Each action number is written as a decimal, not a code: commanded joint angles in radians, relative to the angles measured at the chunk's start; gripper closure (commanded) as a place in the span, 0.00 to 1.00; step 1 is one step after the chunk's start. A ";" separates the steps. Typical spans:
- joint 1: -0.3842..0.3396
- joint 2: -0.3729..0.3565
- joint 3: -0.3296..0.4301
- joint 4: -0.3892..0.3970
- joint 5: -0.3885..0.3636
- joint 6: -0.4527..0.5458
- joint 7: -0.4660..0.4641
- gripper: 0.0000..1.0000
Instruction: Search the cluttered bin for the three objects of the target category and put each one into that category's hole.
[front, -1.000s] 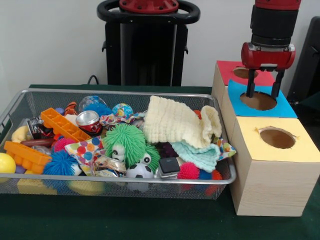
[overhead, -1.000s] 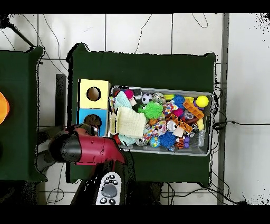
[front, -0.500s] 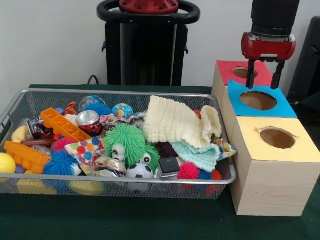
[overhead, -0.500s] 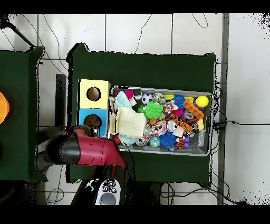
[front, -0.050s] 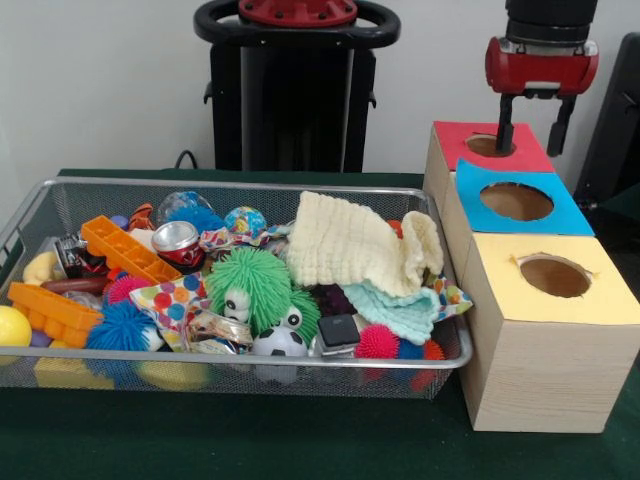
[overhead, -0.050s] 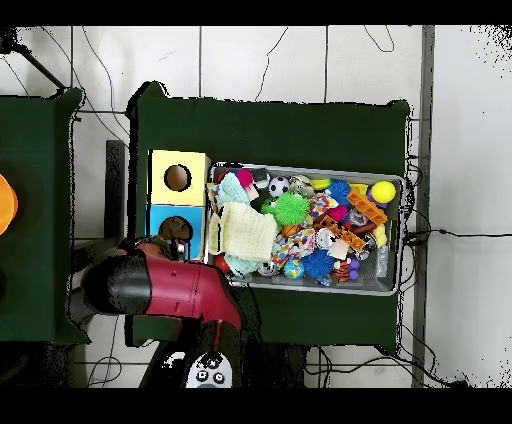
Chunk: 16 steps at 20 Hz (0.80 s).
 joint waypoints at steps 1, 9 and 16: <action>-0.055 0.000 0.020 -0.062 0.040 0.098 0.219 0.00; -0.082 0.006 0.024 -0.081 0.024 0.118 0.201 1.00; -0.085 0.020 0.005 -0.108 0.016 0.143 0.211 1.00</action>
